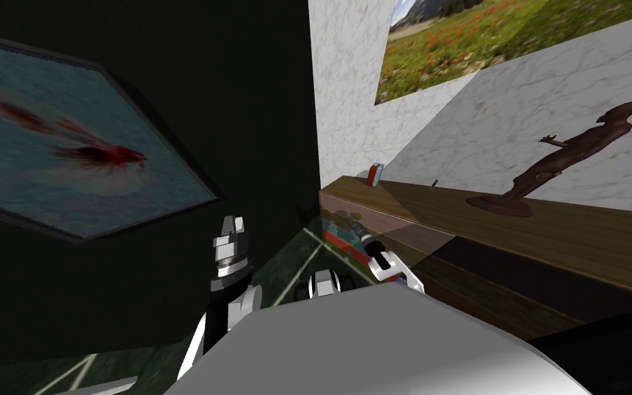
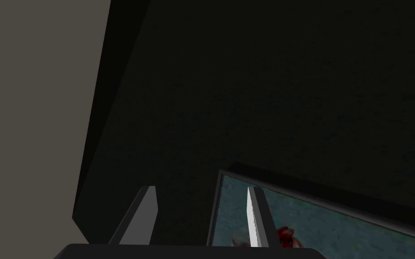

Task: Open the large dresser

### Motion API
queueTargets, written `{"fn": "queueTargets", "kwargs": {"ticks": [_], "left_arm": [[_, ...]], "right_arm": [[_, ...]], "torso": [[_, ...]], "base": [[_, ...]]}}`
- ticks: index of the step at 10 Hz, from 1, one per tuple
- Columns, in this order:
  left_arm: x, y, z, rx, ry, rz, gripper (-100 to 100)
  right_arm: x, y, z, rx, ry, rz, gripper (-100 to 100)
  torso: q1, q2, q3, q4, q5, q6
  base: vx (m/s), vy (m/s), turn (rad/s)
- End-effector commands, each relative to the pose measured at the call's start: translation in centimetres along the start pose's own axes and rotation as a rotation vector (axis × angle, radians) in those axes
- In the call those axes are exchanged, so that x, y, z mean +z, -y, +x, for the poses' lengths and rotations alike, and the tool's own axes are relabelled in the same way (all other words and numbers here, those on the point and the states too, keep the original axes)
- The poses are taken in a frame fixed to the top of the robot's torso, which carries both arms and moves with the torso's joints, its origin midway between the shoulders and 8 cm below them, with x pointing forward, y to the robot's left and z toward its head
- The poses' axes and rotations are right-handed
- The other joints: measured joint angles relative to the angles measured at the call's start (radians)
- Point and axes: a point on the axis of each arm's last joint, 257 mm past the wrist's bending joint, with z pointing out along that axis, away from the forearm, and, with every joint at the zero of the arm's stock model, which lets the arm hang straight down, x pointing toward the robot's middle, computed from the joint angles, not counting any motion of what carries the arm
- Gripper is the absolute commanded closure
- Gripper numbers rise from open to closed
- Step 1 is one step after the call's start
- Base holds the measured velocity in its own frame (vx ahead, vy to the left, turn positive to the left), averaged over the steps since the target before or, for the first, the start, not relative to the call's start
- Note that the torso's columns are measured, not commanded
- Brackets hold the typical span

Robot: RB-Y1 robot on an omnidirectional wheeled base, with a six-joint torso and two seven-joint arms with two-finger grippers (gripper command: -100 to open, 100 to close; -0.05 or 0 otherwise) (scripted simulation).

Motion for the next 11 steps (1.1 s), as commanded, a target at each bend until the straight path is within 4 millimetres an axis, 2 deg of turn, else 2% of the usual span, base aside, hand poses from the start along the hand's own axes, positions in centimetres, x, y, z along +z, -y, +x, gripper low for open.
{"fn": "queueTargets", "kwargs": {"ticks": [1, 2, 5, 6, 7, 8, 10, 11], "left_arm": [[0.0, 0.0, 0.0, 0.0, 0.0, 0.0, 0], [0.0, 0.0, 0.0, 0.0, 0.0, 0.0, 0], [0.0, 0.0, 0.0, 0.0, 0.0, 0.0, 0], [0.0, 0.0, 0.0, 0.0, 0.0, 0.0, 0], [0.0, 0.0, 0.0, 0.0, 0.0, 0.0, 0], [0.0, 0.0, 0.0, 0.0, 0.0, 0.0, 0], [0.0, 0.0, 0.0, 0.0, 0.0, 0.0, 0], [0.0, 0.0, 0.0, 0.0, 0.0, 0.0, 0]], "right_arm": [[0.2, 2.8, 1.6, -0.086, -0.037, 0.091, -100], [0.3, 4.5, 2.7, -0.144, -0.066, 0.136, -100], [0.0, 7.6, 3.4, -0.244, -0.095, 0.231, -100], [-0.2, 9.3, 4.1, -0.303, -0.121, 0.276, -100], [-0.4, 10.1, 4.0, -0.326, -0.121, 0.304, -100], [-0.7, 12.1, 4.5, -0.39, -0.148, 0.354, -100], [-0.9, 12.5, 4.2, -0.415, -0.145, 0.373, -100], [-1.4, 14.6, 4.2, -0.493, -0.167, 0.431, -100]], "torso": [[0.0, 0.0, 0.0, 0.0, 0.0, 0.0], [-0.001, 0.0, 0.0, 0.0, 0.0, 0.0], [0.0, 0.0, 0.0, 0.0, 0.0, -0.001], [-0.001, 0.0, 0.0, 0.0, 0.0, 0.0], [0.0, 0.0, 0.0, 0.0, 0.0, -0.001], [-0.001, -0.001, 0.0, 0.0, 0.0, 0.001], [0.0, -0.001, 0.0, 0.0, 0.0, 0.0], [-0.002, -0.001, -0.001, 0.0, -0.001, 0.0]], "base": [[-0.043, 0.038, 0.124], [-0.046, 0.052, 0.288], [-0.043, 0.048, 0.136], [-0.045, 0.05, 0.235], [-0.033, 0.042, 0.095], [-0.029, 0.058, 0.168], [-0.016, 0.03, 0.052], [-0.021, 0.028, 0.155]]}}
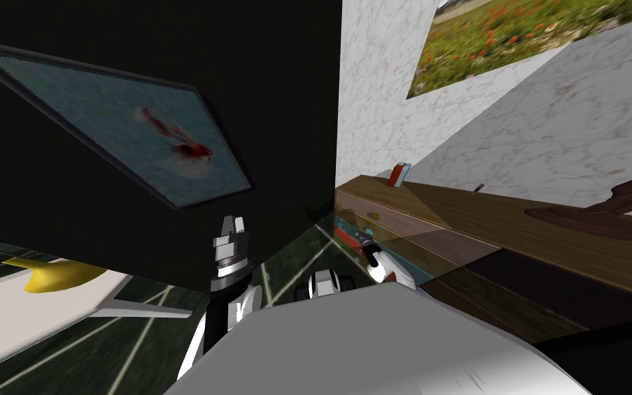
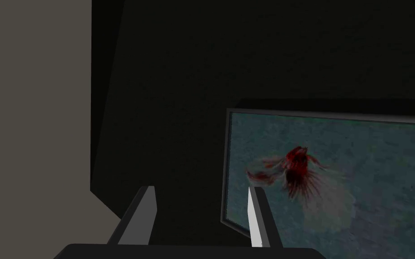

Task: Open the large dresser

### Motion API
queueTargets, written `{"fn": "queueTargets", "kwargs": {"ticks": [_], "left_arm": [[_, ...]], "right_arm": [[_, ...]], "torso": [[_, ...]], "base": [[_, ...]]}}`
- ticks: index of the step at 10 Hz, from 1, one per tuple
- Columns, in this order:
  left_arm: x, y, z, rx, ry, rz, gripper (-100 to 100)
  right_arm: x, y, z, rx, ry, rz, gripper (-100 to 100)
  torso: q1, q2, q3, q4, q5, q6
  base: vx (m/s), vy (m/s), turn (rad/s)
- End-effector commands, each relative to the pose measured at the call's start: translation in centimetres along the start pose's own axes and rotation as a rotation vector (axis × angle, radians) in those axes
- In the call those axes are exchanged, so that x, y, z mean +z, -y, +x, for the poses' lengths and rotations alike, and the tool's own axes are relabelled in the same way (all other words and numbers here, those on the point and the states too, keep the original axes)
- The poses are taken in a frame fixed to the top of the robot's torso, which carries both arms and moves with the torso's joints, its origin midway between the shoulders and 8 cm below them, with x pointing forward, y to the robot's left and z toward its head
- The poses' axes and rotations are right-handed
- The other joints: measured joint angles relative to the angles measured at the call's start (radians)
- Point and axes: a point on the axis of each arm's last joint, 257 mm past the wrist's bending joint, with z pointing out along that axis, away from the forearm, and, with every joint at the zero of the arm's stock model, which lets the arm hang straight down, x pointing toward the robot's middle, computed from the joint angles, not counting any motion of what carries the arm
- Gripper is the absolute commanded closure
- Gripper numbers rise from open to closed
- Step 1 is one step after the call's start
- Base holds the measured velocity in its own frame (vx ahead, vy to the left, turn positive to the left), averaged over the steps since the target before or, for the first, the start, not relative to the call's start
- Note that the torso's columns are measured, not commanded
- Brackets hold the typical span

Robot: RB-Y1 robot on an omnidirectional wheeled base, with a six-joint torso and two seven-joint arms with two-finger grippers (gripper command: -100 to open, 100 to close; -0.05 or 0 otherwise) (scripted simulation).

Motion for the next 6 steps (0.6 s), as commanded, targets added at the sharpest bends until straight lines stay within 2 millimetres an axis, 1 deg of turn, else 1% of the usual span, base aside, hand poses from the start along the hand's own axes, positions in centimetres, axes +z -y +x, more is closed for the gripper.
{"fn": "queueTargets", "kwargs": {"ticks": [1, 2, 3, 4, 5, 6], "left_arm": [[0.0, 0.0, 0.0, 0.0, 0.0, 0.0, 0], [0.0, 0.0, 0.0, 0.0, 0.0, 0.0, 0], [0.0, 0.0, 0.0, 0.0, 0.0, 0.0, 0], [0.0, 0.0, 0.0, 0.0, 0.0, 0.0, 0], [0.0, 0.0, 0.0, 0.0, 0.0, 0.0, 0], [0.0, 0.0, 0.0, 0.0, 0.0, 0.0, 0]], "right_arm": [[0.3, 2.5, 0.9, -0.096, -0.018, 0.076, -100], [0.5, 4.1, 1.6, -0.176, -0.031, 0.118, -100], [0.4, 4.7, 1.5, -0.182, -0.033, 0.142, -100], [0.6, 6.4, 2.0, -0.261, -0.044, 0.185, -100], [0.4, 7.1, 1.9, -0.268, -0.046, 0.213, -100], [0.4, 8.8, 2.2, -0.342, -0.057, 0.256, -100]], "torso": [[0.001, 0.001, 0.0, 0.0, 0.0, -0.001], [0.002, 0.001, 0.001, 0.0, 0.0, 0.0], [0.003, 0.001, 0.001, 0.0, 0.001, -0.001], [0.002, 0.001, 0.0, 0.0, 0.001, 0.0], [0.002, 0.0, 0.0, 0.0, 0.0, -0.001], [0.001, 0.0, 0.0, 0.0, 0.0, 0.0]], "base": [[-0.021, 0.034, 0.147], [-0.027, 0.048, 0.208], [-0.019, 0.044, 0.059], [-0.012, 0.05, 0.133], [-0.006, 0.034, 0.094], [-0.013, 0.038, 0.141]]}}
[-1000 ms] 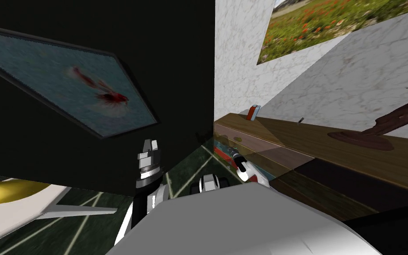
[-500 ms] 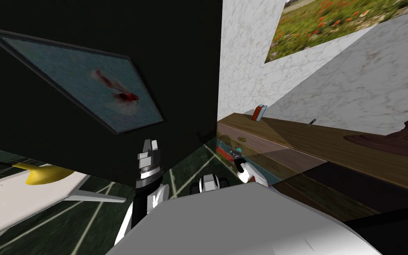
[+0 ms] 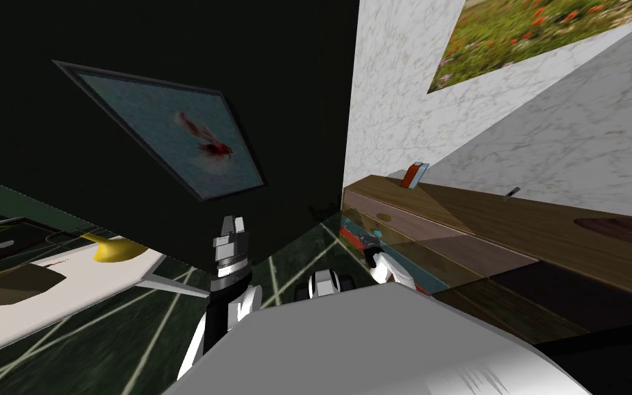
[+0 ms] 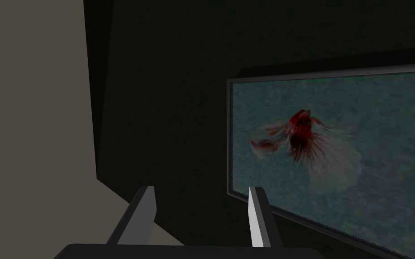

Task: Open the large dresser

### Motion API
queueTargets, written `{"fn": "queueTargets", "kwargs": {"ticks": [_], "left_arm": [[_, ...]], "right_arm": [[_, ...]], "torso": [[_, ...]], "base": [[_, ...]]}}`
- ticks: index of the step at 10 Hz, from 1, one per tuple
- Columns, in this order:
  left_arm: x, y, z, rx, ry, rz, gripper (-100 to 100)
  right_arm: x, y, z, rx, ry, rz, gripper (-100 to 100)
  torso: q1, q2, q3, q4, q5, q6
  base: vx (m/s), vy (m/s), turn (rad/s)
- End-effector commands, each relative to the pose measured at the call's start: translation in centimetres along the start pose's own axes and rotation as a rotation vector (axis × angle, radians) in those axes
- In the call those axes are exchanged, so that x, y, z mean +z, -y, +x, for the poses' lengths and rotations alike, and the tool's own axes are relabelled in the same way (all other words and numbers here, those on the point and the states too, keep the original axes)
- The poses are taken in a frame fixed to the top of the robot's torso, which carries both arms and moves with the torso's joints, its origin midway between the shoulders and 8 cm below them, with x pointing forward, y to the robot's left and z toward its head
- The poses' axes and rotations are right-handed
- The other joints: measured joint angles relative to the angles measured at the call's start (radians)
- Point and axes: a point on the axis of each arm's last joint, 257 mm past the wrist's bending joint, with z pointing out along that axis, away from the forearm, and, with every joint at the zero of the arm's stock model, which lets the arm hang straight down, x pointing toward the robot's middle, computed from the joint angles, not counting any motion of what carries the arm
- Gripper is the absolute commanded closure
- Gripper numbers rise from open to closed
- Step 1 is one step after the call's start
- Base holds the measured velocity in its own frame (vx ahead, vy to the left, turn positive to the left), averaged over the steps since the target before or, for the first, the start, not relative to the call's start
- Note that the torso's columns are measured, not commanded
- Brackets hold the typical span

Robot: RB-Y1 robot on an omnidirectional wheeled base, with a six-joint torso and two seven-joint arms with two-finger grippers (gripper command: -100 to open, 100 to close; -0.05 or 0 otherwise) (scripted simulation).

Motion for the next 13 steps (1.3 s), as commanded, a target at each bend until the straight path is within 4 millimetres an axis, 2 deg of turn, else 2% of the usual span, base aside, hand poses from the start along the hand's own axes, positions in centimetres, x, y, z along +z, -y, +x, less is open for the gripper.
{"fn": "queueTargets", "kwargs": {"ticks": [1, 2, 3, 4, 5, 6, 7, 8, 9, 10, 11, 13], "left_arm": [[0.0, 0.0, 0.0, 0.0, 0.0, 0.0, 0], [0.0, 0.0, 0.0, 0.0, 0.0, 0.0, 0], [0.0, 0.0, 0.0, 0.0, 0.0, 0.0, 0], [0.0, 0.0, 0.0, 0.0, 0.0, 0.0, 0], [0.0, 0.0, 0.0, 0.0, 0.0, 0.0, 0], [0.0, 0.0, 0.0, 0.0, 0.0, 0.0, 0], [0.0, 0.0, 0.0, 0.0, 0.0, 0.0, 0], [0.0, 0.0, 0.0, 0.0, 0.0, 0.0, 0], [0.0, 0.0, 0.0, 0.0, 0.0, 0.0, 0], [0.0, 0.0, 0.0, 0.0, 0.0, 0.0, 0], [0.0, 0.0, 0.0, 0.0, 0.0, 0.0, 0], [0.0, 0.0, 0.0, 0.0, 0.0, 0.0, 0]], "right_arm": [[0.5, 2.9, 0.9, -0.099, -0.015, 0.094, -100], [0.7, 4.5, 1.3, -0.175, -0.021, 0.138, -100], [0.6, 5.1, 1.3, -0.18, -0.022, 0.161, -100], [0.8, 7.0, 1.6, -0.255, -0.027, 0.21, -100], [0.7, 7.4, 1.5, -0.26, -0.027, 0.227, -100], [0.7, 9.4, 1.5, -0.327, -0.031, 0.28, -100], [0.7, 9.7, 1.4, -0.337, -0.029, 0.292, -100], [0.6, 11.8, 1.3, -0.407, -0.03, 0.349, -100], [0.5, 11.9, 1.2, -0.412, -0.028, 0.354, -100], [0.3, 14.0, 0.8, -0.478, -0.029, 0.414, -100], [0.3, 14.0, 0.7, -0.483, -0.025, 0.415, -100], [-0.1, 17.6, -0.4, -0.61, -0.017, 0.514, -100]], "torso": [[0.0, 0.001, 0.0, 0.0, 0.0, 0.0], [0.0, 0.001, 0.0, 0.0, 0.0, 0.0], [0.001, 0.001, 0.0, 0.0, 0.0, -0.001], [0.001, 0.001, 0.0, 0.0, 0.0, 0.0], [0.001, 0.0, 0.0, 0.0, 0.0, 0.0], [0.0, 0.0, 0.0, 0.0, 0.0, 0.0], [0.001, 0.0, 0.0, 0.0, 0.0, 0.0], [0.0, 0.001, 0.0, 0.0, 0.0, 0.0], [0.001, 0.001, 0.0, 0.0, 0.0, -0.001], [0.001, 0.001, 0.0, 0.0, 0.0, 0.0], [0.001, 0.0, 0.0, 0.0, 0.0, 0.0], [0.001, 0.0, 0.0, 0.0, 0.0, 0.0]], "base": [[-0.011, 0.033, 0.086], [-0.01, 0.045, 0.173], [-0.007, 0.035, 0.054], [-0.003, 0.039, 0.094], [0.0, 0.028, 0.064], [-0.002, 0.031, 0.108], [0.001, 0.024, 0.061], [-0.001, 0.028, 0.113], [0.001, 0.023, 0.055], [0.003, 0.027, 0.074], [0.006, 0.023, 0.05], [0.012, 0.03, 0.101]]}}
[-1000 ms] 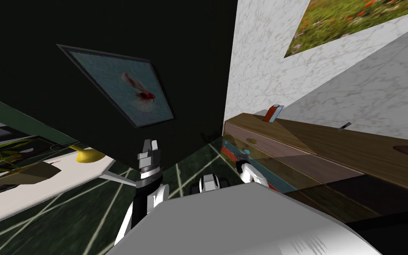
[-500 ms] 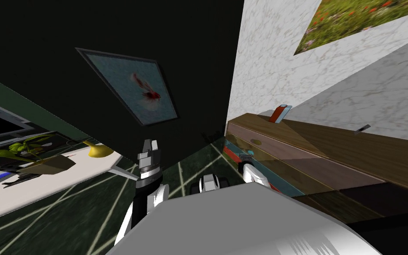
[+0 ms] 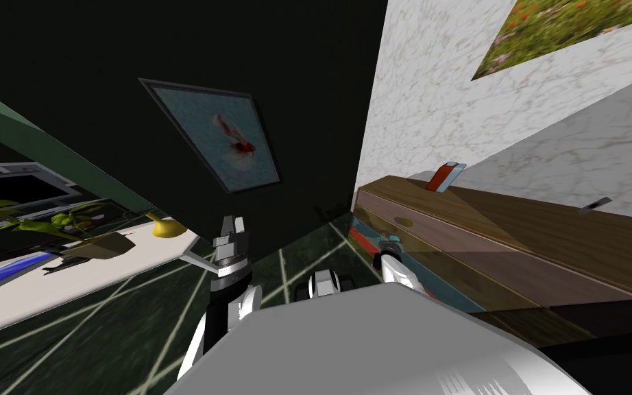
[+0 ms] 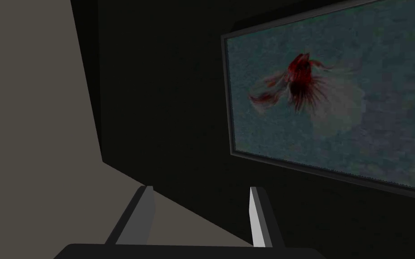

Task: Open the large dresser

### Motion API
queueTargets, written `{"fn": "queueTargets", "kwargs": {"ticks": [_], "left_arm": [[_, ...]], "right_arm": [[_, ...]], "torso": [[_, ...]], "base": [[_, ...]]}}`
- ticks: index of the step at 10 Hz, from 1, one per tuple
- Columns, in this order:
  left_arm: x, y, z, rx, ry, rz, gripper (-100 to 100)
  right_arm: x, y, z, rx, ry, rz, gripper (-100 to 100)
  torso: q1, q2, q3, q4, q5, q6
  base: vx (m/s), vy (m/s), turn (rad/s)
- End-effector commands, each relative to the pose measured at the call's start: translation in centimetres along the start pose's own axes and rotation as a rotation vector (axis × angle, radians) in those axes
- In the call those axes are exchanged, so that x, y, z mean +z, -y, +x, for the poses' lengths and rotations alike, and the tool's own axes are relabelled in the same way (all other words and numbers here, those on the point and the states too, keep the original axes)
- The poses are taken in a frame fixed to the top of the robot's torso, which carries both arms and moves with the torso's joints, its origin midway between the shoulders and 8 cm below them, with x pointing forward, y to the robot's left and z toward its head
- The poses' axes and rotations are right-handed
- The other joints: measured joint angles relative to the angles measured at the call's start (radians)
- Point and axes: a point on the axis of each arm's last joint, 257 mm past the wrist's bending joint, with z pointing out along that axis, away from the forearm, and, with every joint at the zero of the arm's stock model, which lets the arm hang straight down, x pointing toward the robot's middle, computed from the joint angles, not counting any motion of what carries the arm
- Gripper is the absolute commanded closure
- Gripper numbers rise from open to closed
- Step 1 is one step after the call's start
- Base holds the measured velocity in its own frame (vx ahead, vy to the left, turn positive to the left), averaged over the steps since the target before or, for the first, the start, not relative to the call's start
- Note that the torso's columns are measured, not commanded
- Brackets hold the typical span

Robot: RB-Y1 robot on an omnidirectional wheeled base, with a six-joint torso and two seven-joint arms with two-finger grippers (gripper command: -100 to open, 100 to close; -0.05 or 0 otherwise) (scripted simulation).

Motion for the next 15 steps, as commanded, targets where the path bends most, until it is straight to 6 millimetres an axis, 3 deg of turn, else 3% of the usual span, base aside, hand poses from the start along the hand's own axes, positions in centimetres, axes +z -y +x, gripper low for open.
{"fn": "queueTargets", "kwargs": {"ticks": [1, 3, 4, 9, 10, 11, 13, 14, 15], "left_arm": [[0.0, 0.0, 0.0, 0.0, 0.0, 0.0, 0], [0.0, 0.0, 0.0, 0.0, 0.0, 0.0, 0], [0.0, 0.0, 0.0, 0.0, 0.0, 0.0, 0], [0.0, 0.0, 0.0, 0.0, 0.0, 0.0, 0], [0.0, 0.0, 0.0, 0.0, 0.0, 0.0, 0], [0.0, 0.0, 0.0, 0.0, 0.0, 0.0, 0], [0.0, 0.0, 0.0, 0.0, 0.0, 0.0, 0], [0.0, 0.0, 0.0, 0.0, 0.0, 0.0, 0], [0.0, 0.0, 0.0, 0.0, 0.0, 0.0, 0]], "right_arm": [[0.8, 2.9, 0.5, -0.098, 0.007, 0.091, -100], [1.6, 6.5, 0.6, -0.21, 0.024, 0.194, -100], [1.6, 6.7, 0.7, -0.21, 0.022, 0.199, -100], [2.5, 13.9, -0.5, -0.407, 0.069, 0.403, -100], [2.5, 13.9, -0.5, -0.407, 0.069, 0.403, -100], [2.6, 15.8, -1.2, -0.45, 0.085, 0.451, -100], [2.7, 14.9, -1.0, -0.432, 0.078, 0.432, -100], [2.7, 14.9, -1.0, -0.432, 0.078, 0.431, 100], [2.8, 14.8, -1.3, -0.432, 0.08, 0.429, 100]], "torso": [[0.0, 0.0, 0.0, 0.0, 0.0, 0.0], [-0.001, 0.0, 0.0, 0.0, 0.0, 0.0], [0.0, 0.0, 0.0, 0.0, 0.0, 0.0], [0.0, 0.0, 0.0, 0.0, 0.0, 0.0], [0.0, 0.0, 0.0, 0.0, 0.0, 0.0], [-0.001, 0.0, 0.0, 0.0, 0.0, 0.0], [0.0, 0.0, 0.0, 0.0, 0.0, 0.0], [0.0, 0.001, 0.0, 0.0, 0.0, 0.0], [0.0, 0.0, 0.0, 0.0, 0.0, 0.0]], "base": [[0.012, 0.022, 0.036], [0.01, 0.025, 0.074], [0.007, 0.018, 0.042], [0.013, 0.019, 0.059], [0.008, 0.01, 0.006], [0.007, 0.01, 0.036], [0.002, 0.002, 0.005], [0.0, 0.0, 0.0], [-0.044, 0.108, -0.015]]}}
